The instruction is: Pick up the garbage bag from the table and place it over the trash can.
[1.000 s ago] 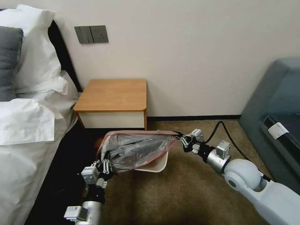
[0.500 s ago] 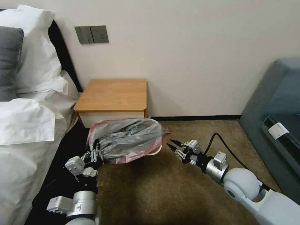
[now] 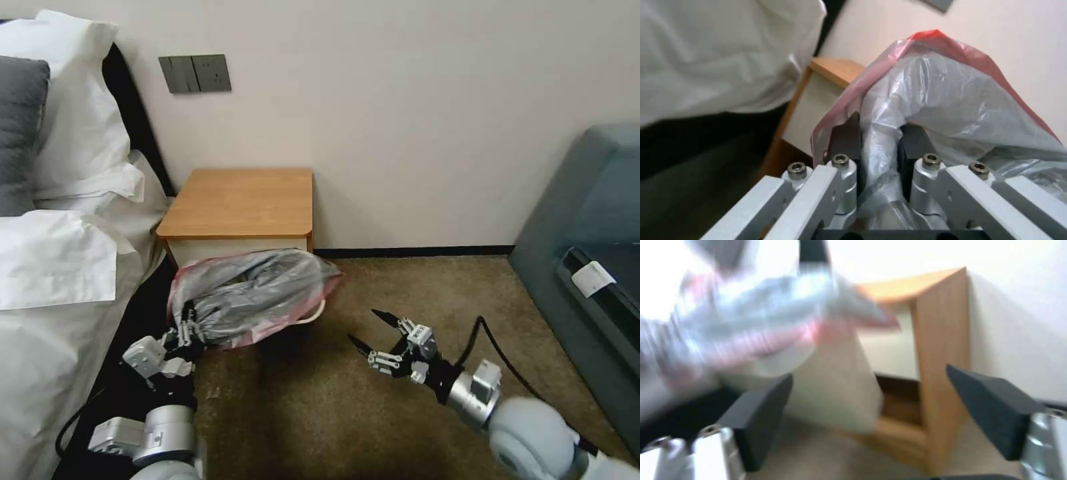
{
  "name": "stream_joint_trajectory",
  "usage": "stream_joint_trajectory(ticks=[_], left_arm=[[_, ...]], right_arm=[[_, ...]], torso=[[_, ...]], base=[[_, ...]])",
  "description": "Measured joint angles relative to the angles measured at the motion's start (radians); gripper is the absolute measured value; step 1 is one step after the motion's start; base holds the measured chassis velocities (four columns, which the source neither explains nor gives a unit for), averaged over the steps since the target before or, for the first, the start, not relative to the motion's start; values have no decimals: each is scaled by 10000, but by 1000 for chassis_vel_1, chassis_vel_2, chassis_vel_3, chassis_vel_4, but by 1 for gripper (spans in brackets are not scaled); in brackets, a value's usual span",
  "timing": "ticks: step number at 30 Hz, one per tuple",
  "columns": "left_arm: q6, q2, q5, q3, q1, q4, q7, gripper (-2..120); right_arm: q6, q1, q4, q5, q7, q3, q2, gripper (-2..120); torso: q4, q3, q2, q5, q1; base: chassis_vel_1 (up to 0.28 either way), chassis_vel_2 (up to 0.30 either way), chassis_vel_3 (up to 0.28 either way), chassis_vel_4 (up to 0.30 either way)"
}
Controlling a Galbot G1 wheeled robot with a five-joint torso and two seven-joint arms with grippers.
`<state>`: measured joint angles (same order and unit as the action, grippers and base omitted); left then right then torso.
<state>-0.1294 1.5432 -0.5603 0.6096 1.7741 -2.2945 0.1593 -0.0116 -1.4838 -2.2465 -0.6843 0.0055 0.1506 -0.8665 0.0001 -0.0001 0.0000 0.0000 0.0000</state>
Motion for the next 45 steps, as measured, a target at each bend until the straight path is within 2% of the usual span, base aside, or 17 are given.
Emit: stream_joint_trajectory(ticks=[1,3,4,6,8,10,11,13,16,25,36,45], left_arm=[[0,0,0,0,0,0,0,13],[-4,-11,5,156,-77,72,0,13],[-4,-11,5,156,-77,72,0,13],[-13,20,42,230,-155,139,-4,13],[-16,38,53,231,-172,162,-9,13],[-44,109,143,146,-203,247,-70,13],[-44,109,143,146,-203,247,-70,13],[-106,169,333,-7,-205,335,-175,13],[-168,210,485,-137,-179,349,-285,13],[-352,343,797,-513,-18,343,-424,13],[-502,354,925,-469,-8,242,-487,13],[-783,343,1163,-529,85,85,-688,13]], right_arm=[[0,0,0,0,0,0,0,94],[436,-50,-910,-1219,715,-285,-595,99],[436,-50,-910,-1219,715,-285,-595,99],[796,-144,-1618,-2278,1504,-756,-1126,99],[884,-150,-1676,-2454,1583,-889,-1301,96],[1093,-59,-1625,-2748,1635,-1272,-1909,88],[1093,-59,-1625,-2748,1635,-1272,-1909,88],[1237,40,-1424,-2779,1590,-1659,-2419,82],[1396,122,-1207,-2625,1573,-2012,-2776,80],[1490,290,-725,-2119,1571,-2329,-3077,79],[1454,207,-675,-1967,1539,-2114,-2994,78],[1429,206,-363,-1963,1589,-2065,-3343,78]], torso=[[0,0,0,0,0],[1,0,0,-3,0],[1,0,0,-3,0],[-1,0,1,-3,0],[-1,0,0,-5,0],[0,0,0,-1,0],[0,0,0,-1,0],[0,0,0,-2,1],[0,0,0,-2,0],[0,1,0,-1,0],[0,0,0,0,0],[-1,0,0,0,0]], base=[[0,0,0,0],[0,0,0,0],[0,0,0,0],[0,0,0,0],[0,0,0,0],[0,0,0,0],[0,0,0,0],[0,0,0,0],[0,0,0,0],[0,0,0,0],[0,0,0,0],[0,0,0,0]])
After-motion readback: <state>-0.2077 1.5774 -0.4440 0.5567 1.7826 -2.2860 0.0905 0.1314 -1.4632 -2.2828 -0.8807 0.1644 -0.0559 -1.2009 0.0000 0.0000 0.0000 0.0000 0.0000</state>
